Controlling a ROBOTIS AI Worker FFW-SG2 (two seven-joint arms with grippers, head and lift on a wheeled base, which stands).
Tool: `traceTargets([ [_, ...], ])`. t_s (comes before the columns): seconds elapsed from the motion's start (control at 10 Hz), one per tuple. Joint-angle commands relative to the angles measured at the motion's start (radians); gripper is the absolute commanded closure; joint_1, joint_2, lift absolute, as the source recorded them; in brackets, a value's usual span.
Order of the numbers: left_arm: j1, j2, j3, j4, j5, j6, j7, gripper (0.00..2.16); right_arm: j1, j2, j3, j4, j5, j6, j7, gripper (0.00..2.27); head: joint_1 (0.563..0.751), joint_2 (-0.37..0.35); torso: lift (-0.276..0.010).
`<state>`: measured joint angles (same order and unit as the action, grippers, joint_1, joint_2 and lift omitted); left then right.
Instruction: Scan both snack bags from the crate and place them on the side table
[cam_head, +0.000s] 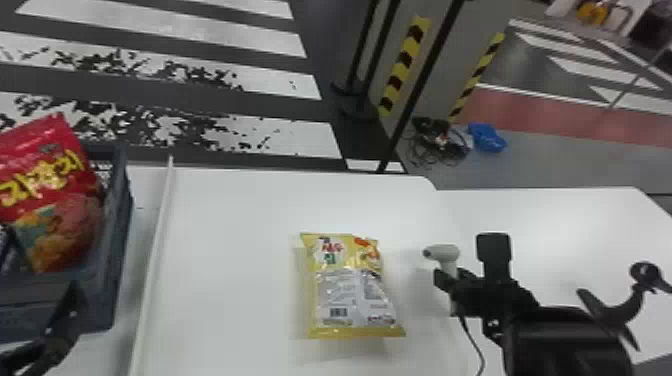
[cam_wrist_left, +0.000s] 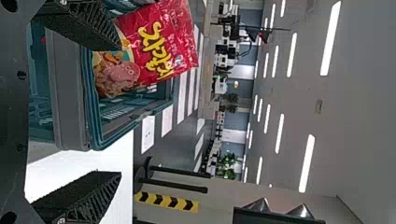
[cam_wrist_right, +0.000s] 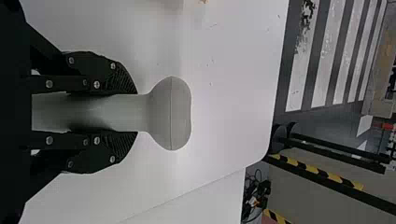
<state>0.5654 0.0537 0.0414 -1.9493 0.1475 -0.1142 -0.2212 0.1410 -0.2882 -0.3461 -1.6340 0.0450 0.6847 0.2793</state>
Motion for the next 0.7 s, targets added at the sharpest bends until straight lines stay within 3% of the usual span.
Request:
traceTargets([
  [0.0,-0.001,0.0,0.0,0.001,0.001,0.0,-0.001,0.04,-0.011,-0.003,0.009,0.034,0.001,-0.01,0.0,2.25,0.695,-0.35,-0.095],
  [0.5,0.001,0.0,-0.001,0.003,0.003,0.0,-0.001,0.04,-0.026,-0.006,0.018,0.108,-0.001,-0.084,-0.006,2.25,0.695,-0.35,-0.095],
  [0.6,0.001,0.0,-0.001,0.001,0.003,0.0,-0.001,0.04,-0.026,-0.006,0.016,0.118,-0.001,-0.096,-0.012,2.13,0.695,-0.35,-0.095],
])
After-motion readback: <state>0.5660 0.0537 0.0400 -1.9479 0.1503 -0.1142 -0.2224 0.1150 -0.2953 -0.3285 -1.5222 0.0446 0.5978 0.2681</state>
